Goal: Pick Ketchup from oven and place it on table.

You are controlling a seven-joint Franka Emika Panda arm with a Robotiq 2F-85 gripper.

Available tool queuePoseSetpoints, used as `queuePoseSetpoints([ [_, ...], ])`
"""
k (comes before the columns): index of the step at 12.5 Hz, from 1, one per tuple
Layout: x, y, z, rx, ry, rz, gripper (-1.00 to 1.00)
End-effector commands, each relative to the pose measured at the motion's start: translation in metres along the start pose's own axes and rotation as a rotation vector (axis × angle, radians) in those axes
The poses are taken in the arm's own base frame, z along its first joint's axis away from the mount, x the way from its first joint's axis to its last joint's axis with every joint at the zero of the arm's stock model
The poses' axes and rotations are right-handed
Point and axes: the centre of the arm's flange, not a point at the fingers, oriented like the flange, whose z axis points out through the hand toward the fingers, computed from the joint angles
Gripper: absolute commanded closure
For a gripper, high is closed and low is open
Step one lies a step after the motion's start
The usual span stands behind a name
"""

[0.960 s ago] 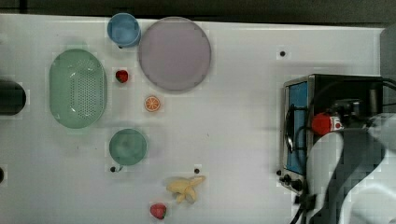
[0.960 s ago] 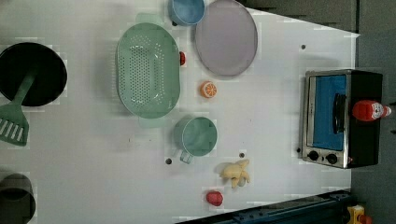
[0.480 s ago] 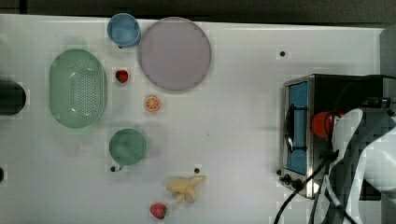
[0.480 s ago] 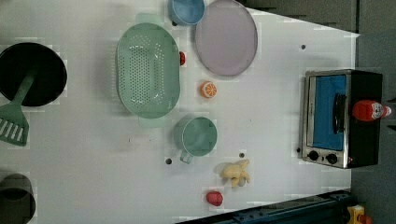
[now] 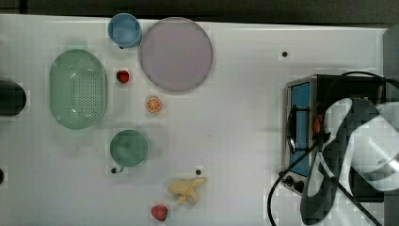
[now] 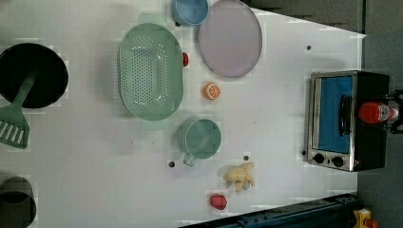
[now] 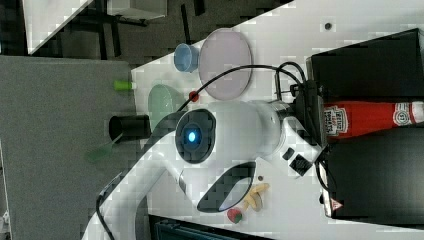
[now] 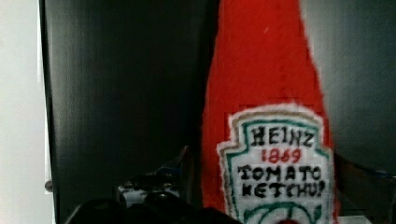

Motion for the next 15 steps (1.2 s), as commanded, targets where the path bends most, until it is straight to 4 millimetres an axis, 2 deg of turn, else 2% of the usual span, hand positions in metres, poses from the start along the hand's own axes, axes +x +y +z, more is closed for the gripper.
queuePoseSetpoints([
  [1,0.0,-0.001,-0.018,0.042,-0.005,0.014,-1.0],
  [2,-0.001,0.0,-0.014,0.038,-0.006,0.015,-0.91],
  [4,0.0,0.001,-0.012,0.042,-0.001,0.016,-0.43],
  [5,0.0,0.0,-0.014,0.046,0.0,0.015,-0.27],
  [8,0.003,-0.002,-0.022,0.059,0.009,0.016,-0.27],
  [9,0.005,-0.006,-0.035,0.079,0.022,0.012,-0.27],
  [12,-0.006,-0.024,-0.101,0.117,0.059,-0.055,-0.27],
  [13,-0.017,-0.029,-0.126,0.102,0.06,-0.092,-0.26],
  [15,-0.053,-0.039,-0.181,0.092,0.054,-0.174,-0.27],
])
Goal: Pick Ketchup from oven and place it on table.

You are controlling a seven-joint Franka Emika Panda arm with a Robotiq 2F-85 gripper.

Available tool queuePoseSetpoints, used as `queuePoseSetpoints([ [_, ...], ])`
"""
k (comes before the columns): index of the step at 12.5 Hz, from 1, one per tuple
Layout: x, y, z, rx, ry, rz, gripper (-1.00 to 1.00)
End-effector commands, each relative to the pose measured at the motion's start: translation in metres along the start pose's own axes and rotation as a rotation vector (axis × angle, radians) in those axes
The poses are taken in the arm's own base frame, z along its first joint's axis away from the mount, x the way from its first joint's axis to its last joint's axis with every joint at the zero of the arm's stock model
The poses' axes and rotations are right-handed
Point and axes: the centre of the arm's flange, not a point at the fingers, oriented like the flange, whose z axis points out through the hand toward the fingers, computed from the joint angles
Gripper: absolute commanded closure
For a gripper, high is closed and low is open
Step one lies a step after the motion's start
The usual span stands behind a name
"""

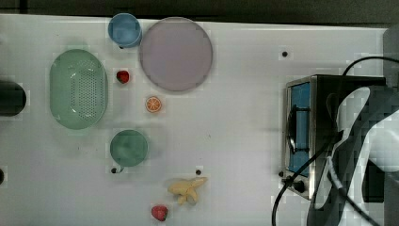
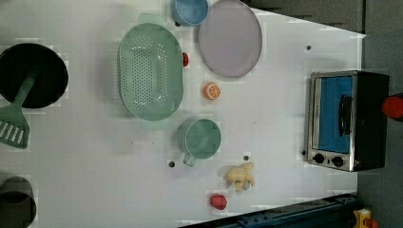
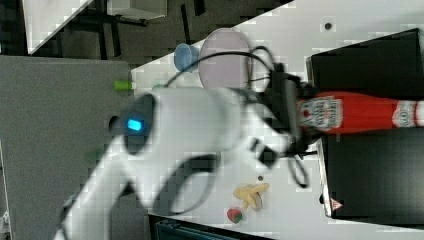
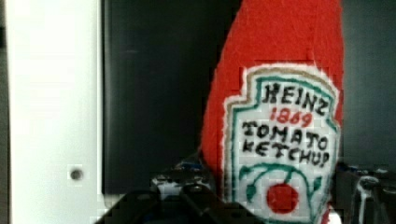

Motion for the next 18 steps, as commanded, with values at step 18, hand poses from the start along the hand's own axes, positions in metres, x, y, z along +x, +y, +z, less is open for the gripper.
queuePoseSetpoints([
  [18,-0.383,-0.045,-0.022,-0.087,-0.124,-0.7,-0.27],
])
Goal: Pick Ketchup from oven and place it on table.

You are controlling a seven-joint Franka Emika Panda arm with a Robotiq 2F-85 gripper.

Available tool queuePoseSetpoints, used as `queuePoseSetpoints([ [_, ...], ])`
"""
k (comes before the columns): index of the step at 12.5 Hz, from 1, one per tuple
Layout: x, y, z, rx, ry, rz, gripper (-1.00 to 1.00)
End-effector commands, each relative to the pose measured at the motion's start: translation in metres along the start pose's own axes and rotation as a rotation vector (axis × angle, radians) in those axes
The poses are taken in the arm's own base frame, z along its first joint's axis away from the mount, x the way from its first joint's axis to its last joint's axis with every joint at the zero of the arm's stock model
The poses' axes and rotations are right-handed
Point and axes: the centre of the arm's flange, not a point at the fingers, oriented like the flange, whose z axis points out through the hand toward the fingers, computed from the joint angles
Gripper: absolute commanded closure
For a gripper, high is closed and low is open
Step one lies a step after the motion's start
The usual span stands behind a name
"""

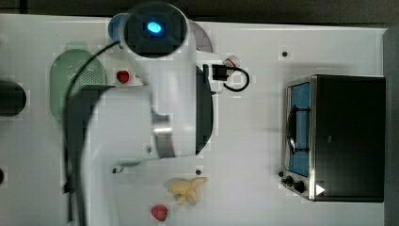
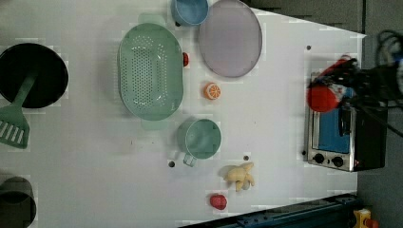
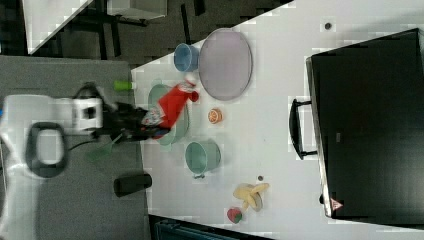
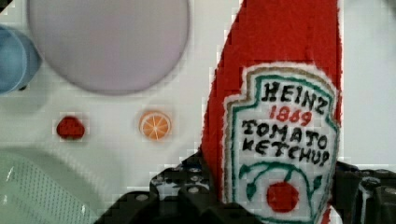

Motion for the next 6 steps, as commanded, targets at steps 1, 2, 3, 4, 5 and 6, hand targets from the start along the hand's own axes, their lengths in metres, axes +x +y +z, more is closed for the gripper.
queuePoseSetpoints([
  [1,0.024,0.045,0.062,-0.017,-0.034,0.094,-0.27],
  [2,0.023,0.05,0.089,-0.016,-0.032,0.101,-0.27],
  [3,0.021,0.056,0.116,-0.013,-0.029,0.107,-0.27],
  [4,0.019,0.062,0.143,-0.01,-0.024,0.113,-0.27],
  [5,0.019,0.064,0.165,0.001,-0.012,0.117,-0.27],
  [6,0.019,0.064,0.186,0.005,-0.005,0.118,-0.27],
])
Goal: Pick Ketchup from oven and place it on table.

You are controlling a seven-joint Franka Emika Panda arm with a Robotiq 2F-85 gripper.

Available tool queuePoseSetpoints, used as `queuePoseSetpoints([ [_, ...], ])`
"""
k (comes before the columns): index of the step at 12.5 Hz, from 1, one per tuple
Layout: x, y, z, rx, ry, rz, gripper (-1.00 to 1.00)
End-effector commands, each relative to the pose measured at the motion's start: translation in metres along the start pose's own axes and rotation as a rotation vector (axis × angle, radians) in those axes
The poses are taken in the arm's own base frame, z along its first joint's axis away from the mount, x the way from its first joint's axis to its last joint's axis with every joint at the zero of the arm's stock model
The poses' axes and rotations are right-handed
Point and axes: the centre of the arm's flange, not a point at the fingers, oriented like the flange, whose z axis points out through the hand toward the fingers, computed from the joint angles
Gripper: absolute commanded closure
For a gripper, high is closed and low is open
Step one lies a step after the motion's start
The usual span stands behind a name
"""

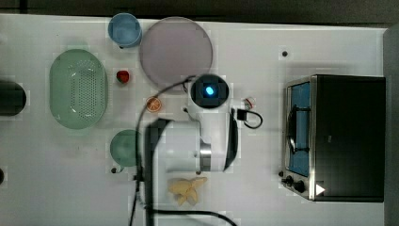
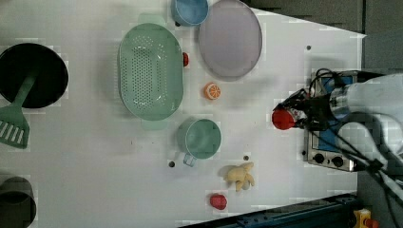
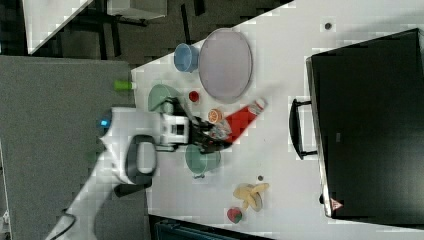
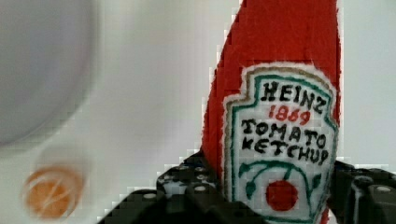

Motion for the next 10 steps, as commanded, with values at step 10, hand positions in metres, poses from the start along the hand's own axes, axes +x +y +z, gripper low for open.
queuePoseSetpoints([
  [10,0.008,-0.008,0.063,0.037,0.029,0.026,-1.0],
])
